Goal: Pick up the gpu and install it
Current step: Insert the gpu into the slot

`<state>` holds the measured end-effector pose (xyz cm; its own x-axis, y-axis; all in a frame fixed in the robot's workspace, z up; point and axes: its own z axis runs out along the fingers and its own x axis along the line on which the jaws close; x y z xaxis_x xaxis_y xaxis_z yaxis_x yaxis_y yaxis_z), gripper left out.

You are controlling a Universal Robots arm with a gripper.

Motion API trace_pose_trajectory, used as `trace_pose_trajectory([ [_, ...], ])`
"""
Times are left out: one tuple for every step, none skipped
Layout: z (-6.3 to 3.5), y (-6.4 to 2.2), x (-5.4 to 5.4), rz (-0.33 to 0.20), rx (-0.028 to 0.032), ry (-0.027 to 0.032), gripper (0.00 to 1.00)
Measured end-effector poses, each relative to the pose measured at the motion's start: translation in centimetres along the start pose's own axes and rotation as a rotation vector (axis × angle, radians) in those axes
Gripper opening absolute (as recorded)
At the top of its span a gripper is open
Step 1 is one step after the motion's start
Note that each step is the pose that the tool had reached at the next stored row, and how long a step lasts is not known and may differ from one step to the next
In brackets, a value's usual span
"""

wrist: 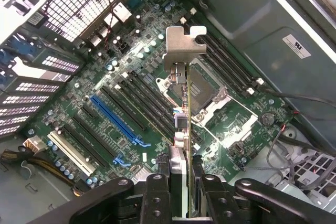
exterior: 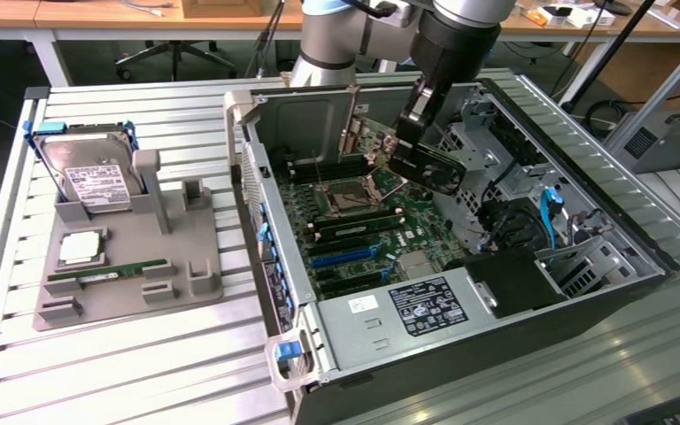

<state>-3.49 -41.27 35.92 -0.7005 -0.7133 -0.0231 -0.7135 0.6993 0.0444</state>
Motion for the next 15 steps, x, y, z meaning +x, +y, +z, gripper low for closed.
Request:
trace_pose_trajectory([
  [0.00, 0.00, 0.00, -0.003, 0.0000, 0.0002, 0.27],
  [0.00, 0.00, 0.00, -0.005, -0.0001, 0.0003, 0.27],
  [0.00, 0.00, 0.00, -0.007, -0.0002, 0.0004, 0.27],
  [0.00, 0.00, 0.00, -0.009, -0.0003, 0.0005, 0.27],
  [0.00, 0.00, 0.00, -0.012, -0.0003, 0.0006, 0.27],
  [0.00, 0.00, 0.00, -0.014, -0.0003, 0.0007, 0.27],
  [0.01, 0.00, 0.00, -0.016, -0.0004, 0.0008, 0.27],
  [0.01, 0.00, 0.00, -0.018, -0.0004, 0.0009, 0.27],
  [0.01, 0.00, 0.00, -0.020, -0.0005, 0.0010, 0.27],
  [0.01, 0.00, 0.00, -0.022, -0.0005, 0.0011, 0.27],
  [0.01, 0.00, 0.00, -0.024, -0.0006, 0.0012, 0.27],
  [0.01, 0.00, 0.00, -0.027, -0.0006, 0.0013, 0.27],
  [0.01, 0.00, 0.00, -0.029, -0.0007, 0.0014, 0.27],
  [0.01, 0.00, 0.00, -0.031, -0.0007, 0.0015, 0.27],
  [0.01, 0.00, 0.00, -0.033, -0.0008, 0.0016, 0.27],
])
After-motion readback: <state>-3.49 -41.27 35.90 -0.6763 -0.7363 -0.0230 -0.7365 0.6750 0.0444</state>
